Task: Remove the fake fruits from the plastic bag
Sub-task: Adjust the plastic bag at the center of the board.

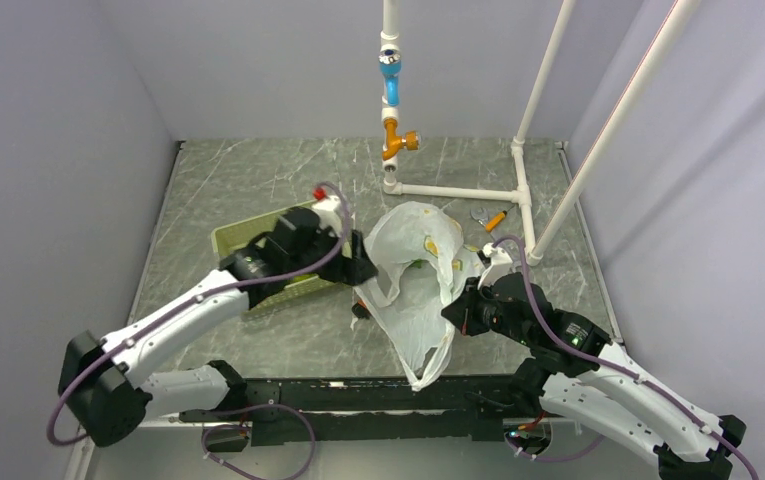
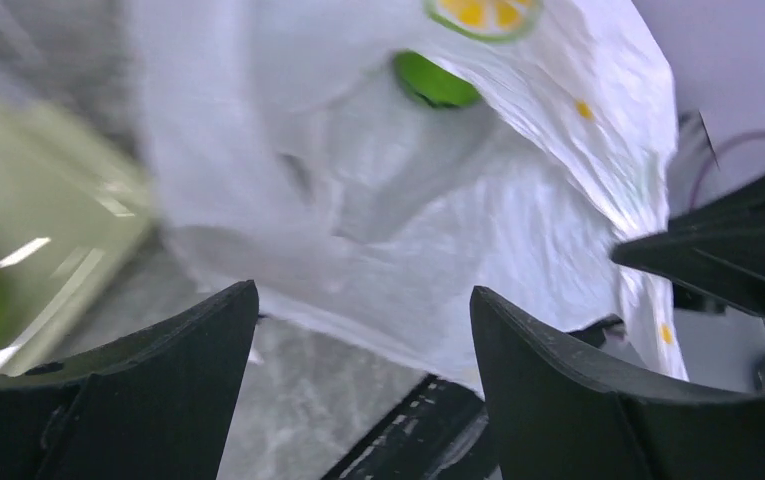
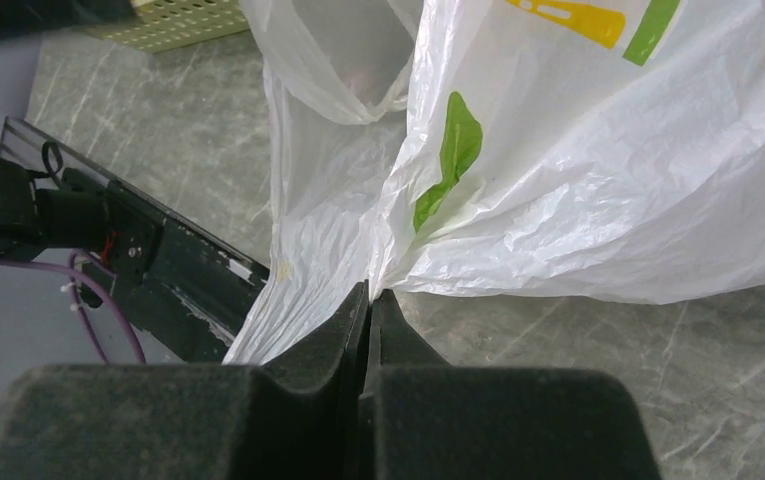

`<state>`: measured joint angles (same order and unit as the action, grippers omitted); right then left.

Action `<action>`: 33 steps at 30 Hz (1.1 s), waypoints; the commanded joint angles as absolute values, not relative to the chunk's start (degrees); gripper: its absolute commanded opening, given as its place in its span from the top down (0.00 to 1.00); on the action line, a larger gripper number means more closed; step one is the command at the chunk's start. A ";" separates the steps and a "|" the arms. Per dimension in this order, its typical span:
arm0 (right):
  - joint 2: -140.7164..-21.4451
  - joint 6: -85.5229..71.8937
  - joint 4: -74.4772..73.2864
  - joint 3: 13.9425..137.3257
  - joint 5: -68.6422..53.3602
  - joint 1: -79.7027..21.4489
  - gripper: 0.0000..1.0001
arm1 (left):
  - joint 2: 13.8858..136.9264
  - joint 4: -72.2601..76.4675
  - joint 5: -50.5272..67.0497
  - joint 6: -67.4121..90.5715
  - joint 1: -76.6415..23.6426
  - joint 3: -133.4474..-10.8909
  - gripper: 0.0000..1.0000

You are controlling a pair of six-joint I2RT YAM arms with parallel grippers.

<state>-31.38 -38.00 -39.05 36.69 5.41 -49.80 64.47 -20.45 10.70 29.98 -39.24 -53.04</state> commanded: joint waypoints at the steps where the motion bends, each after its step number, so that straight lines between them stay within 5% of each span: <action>1: -31.48 -36.30 -34.62 38.06 3.13 -49.89 1.00 | 70.12 -7.29 9.92 33.22 -49.15 -53.88 0.19; 7: -30.54 -36.84 -35.82 38.13 3.29 -49.93 1.00 | 80.06 -13.47 -5.60 31.41 -59.11 -61.26 0.28; 12: -29.61 -37.52 -35.83 37.13 3.20 -49.90 1.00 | 88.37 -16.22 -6.00 33.39 -61.16 -66.20 0.36; 19: -29.38 -37.97 -36.15 36.53 3.21 -49.89 1.00 | 84.61 -18.34 -18.81 32.11 -66.18 -65.14 0.27; 33: -29.75 -38.36 -37.10 36.29 2.95 -49.92 1.00 | 68.07 -23.36 -22.64 43.99 -62.82 -54.35 0.03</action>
<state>-29.93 -37.71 -37.69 36.32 3.86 -49.82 67.46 -22.35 -22.90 39.66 -65.56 -56.34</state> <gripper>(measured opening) 0.013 0.969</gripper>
